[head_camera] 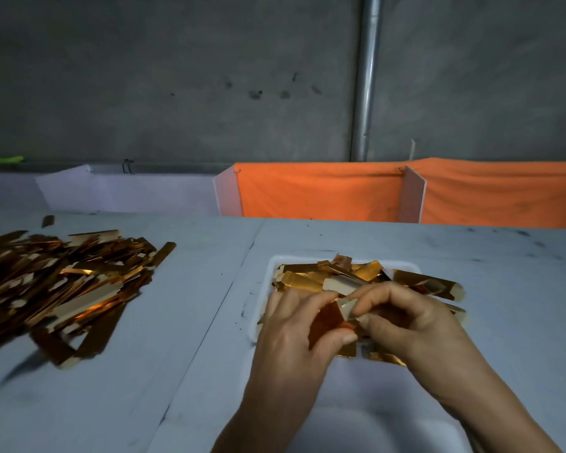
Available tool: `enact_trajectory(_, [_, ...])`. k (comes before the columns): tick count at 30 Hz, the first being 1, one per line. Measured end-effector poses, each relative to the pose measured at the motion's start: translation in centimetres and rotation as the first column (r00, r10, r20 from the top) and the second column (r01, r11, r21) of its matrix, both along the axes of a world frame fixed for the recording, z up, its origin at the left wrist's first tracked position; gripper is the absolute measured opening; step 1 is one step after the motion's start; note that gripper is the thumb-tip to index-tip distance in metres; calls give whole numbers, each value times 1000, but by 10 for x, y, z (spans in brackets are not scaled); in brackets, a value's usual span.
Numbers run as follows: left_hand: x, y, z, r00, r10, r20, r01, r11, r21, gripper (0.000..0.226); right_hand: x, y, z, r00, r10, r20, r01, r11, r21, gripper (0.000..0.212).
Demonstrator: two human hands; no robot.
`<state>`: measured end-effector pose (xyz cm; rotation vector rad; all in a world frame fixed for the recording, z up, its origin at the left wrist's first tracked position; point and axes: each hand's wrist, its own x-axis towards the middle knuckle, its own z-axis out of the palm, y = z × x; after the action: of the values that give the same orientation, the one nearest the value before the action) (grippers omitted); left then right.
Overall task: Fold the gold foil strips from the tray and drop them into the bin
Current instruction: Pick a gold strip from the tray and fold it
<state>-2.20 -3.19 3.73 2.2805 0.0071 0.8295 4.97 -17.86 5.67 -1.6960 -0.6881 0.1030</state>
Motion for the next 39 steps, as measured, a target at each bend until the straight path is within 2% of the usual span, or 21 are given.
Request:
enact_trajectory(2, [-9,-2,-8,999,-24,-46,22,999,-40,49,-5,-2,1,999,36,5,-36,999,-3,32])
enact_trajectory(5, [-18,-7,-14,995,-47,-90,46,999,-8,50,-12,-5,3,999,50,4,-50,998,29,30])
enact_trajectory(8, [-21,-9,-15,991,-90,-101,78,991,-112,44,-15,-10,8,997,79,27,-78,997,-5,26])
enact_trajectory(11, [-17,-7,-15,990,-126,-60,111,972,-208,42,-14,-11,14,995,99,23,-98,995,-29,6])
enact_trajectory(16, [-3,-5,-15,987,-160,-18,143,924,-354,40,-11,-11,23,999,4,-35,-4,1000,-2,26])
enact_trajectory(18, [1,-5,-16,979,-203,-26,176,897,-406,40,-11,-16,26,999,-44,-18,43,998,-48,33])
enact_trajectory(20, [4,-5,-16,973,-229,-8,205,885,-418,40,-13,-19,28,998,-50,26,53,985,-163,36])
enact_trajectory(22, [6,-6,-18,967,-255,9,234,873,-428,41,-17,-17,26,999,-12,41,21,974,-226,26])
enact_trajectory(24, [6,-8,-20,958,-286,35,271,856,-441,41,-16,-13,20,1000,-18,-9,16,988,-153,12])
enact_trajectory(29, [9,-5,-27,961,-268,68,266,827,-495,37,-10,-1,5,973,-12,-231,14,1000,6,11])
enact_trajectory(34, [10,-4,-28,967,-250,44,246,876,-415,36,-6,-2,1,975,11,-222,5,998,69,13])
enact_trajectory(39, [10,-3,-30,965,-260,36,247,852,-462,35,-2,-4,0,963,11,-271,3,999,51,18])
